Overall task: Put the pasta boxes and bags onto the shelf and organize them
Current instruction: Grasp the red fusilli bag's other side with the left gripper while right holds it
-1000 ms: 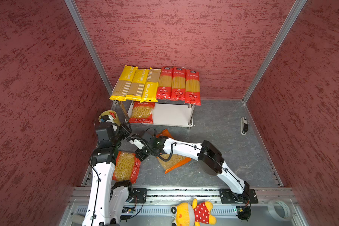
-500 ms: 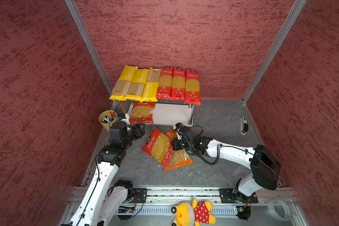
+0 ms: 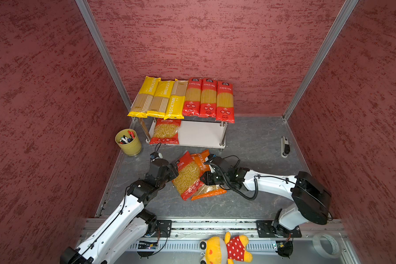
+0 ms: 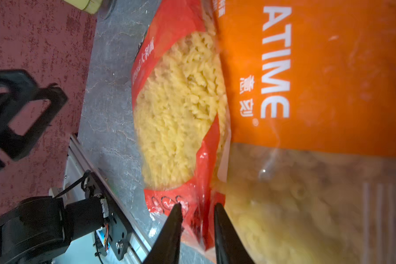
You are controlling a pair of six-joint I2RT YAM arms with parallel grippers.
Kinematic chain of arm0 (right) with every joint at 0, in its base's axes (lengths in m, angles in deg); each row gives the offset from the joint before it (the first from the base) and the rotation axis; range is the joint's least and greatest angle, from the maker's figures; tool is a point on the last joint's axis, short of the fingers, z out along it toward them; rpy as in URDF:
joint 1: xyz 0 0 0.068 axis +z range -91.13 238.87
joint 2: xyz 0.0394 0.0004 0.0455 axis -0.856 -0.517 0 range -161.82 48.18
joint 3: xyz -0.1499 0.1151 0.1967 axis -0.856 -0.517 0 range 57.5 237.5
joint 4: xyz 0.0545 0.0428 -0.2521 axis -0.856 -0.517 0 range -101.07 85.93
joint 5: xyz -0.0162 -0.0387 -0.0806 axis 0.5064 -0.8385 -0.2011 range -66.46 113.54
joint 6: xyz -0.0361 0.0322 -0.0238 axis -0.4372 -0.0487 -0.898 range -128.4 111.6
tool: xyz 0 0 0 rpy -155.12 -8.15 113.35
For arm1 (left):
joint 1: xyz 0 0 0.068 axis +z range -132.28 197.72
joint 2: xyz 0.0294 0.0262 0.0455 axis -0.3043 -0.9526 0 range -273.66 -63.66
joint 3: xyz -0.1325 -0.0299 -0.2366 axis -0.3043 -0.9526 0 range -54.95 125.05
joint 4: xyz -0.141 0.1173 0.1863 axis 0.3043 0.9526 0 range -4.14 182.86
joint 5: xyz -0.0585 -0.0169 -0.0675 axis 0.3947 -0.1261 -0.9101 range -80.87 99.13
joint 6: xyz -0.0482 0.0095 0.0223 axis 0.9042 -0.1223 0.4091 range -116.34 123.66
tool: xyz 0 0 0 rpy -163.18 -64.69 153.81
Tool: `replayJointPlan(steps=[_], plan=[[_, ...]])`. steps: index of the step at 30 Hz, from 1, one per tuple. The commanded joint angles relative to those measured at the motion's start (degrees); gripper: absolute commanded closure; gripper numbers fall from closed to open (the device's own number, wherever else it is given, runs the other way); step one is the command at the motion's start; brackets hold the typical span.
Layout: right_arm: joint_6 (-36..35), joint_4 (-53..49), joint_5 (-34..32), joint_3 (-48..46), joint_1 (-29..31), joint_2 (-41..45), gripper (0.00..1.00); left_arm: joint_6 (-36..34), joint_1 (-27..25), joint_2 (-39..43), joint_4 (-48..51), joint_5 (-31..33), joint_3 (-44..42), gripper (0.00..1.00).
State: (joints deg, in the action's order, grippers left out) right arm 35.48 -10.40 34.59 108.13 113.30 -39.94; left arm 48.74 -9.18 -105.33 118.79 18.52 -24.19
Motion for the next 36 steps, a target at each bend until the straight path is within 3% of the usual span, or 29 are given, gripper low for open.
replayJointPlan(steps=[1, 5, 10, 17, 21, 25, 28, 32, 36], plan=[[-4.9, -2.7, 1.7, 1.1, -2.6, 4.5, 0.62, 5.8, -2.2, 2.1, 4.5, 5.4, -1.5, 0.33], [-4.9, 1.0, 4.2, 1.2, -6.1, 5.2, 0.54, 10.2, -5.4, 2.2, 8.5, 9.8, -3.4, 0.28], [-3.2, 6.5, 5.9, 4.6, -6.5, -2.3, 0.49, 16.4, -7.5, 2.5, 1.6, 5.6, -9.1, 0.28], [-1.5, 8.3, 7.4, 8.1, -6.2, -10.6, 0.49, 16.8, -7.9, -1.2, -5.6, 3.1, -12.0, 0.29], [0.7, 10.1, 8.3, 7.7, -4.1, -12.3, 0.57, 16.8, -7.7, -2.9, -12.5, 1.6, -14.3, 0.37], [3.5, 12.4, 11.9, 6.1, -1.3, -12.5, 0.78, 13.2, -4.6, -5.2, -14.4, -0.5, -13.3, 0.45], [4.5, 12.0, 13.2, 3.8, 0.5, -10.9, 0.85, 10.1, 0.8, -5.8, -21.6, -7.6, -14.9, 0.54], [3.4, 10.4, 14.6, 2.8, 0.8, -9.2, 0.85, 5.0, 6.0, -7.7, -24.7, -14.8, -12.8, 0.60], [3.5, 10.3, 14.3, 3.2, 0.3, -9.5, 0.70, 3.0, 7.2, -7.3, -19.8, -14.5, -9.6, 0.57]])
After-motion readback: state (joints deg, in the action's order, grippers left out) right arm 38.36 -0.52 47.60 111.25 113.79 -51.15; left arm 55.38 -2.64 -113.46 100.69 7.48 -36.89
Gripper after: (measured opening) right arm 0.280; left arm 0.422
